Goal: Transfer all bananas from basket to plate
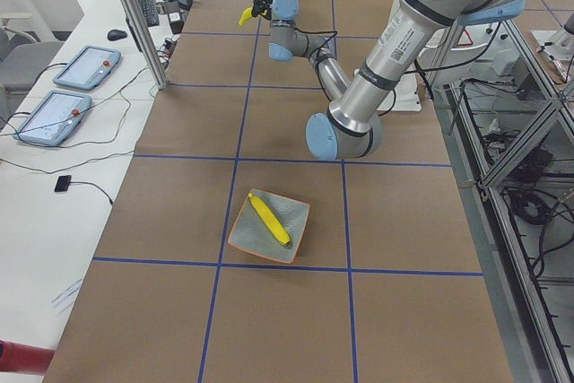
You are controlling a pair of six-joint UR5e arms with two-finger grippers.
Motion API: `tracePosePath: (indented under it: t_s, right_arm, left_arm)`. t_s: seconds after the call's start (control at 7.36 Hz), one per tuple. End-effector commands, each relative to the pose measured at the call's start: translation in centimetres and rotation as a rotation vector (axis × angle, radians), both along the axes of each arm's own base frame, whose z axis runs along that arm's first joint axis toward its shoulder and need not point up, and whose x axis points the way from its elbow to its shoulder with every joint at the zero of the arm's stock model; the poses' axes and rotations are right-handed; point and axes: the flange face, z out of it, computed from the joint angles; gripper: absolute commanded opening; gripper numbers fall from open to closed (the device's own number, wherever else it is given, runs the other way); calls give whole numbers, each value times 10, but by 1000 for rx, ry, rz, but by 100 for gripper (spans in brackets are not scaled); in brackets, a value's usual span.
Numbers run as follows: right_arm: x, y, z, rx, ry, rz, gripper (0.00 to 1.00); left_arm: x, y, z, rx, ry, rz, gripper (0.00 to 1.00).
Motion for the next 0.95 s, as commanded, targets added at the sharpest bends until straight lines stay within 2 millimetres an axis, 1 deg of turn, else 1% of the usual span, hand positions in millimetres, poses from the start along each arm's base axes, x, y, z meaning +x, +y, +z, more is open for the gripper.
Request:
tracePosePath:
  t_s: [0.0,0.14,0.27,0.41,0.54,0.68,0.81]
  right_arm:
    - [2,-2,0,65,-1,28,99]
    - [3,-3,4,74,4,36,100]
    - [8,-4,3,87,-7,44,100]
    - [18,-12,8,84,0,65,100]
    - [31,-27,27,75,37,95,100]
    - [53,-50,61,76,109,128,100]
    - [66,-80,101,79,196,126,100]
  left_arm:
    - [0,1,0,0,0,1,0]
    - [1,1,2,-4,-3,2,0]
    - [2,1,3,-4,-5,4,0]
    - [2,2,7,-5,-9,5,0]
    - [2,2,24,-18,-26,5,0]
    - [-3,5,36,-28,-37,4,0]
    - [-14,12,59,-40,-54,2,0]
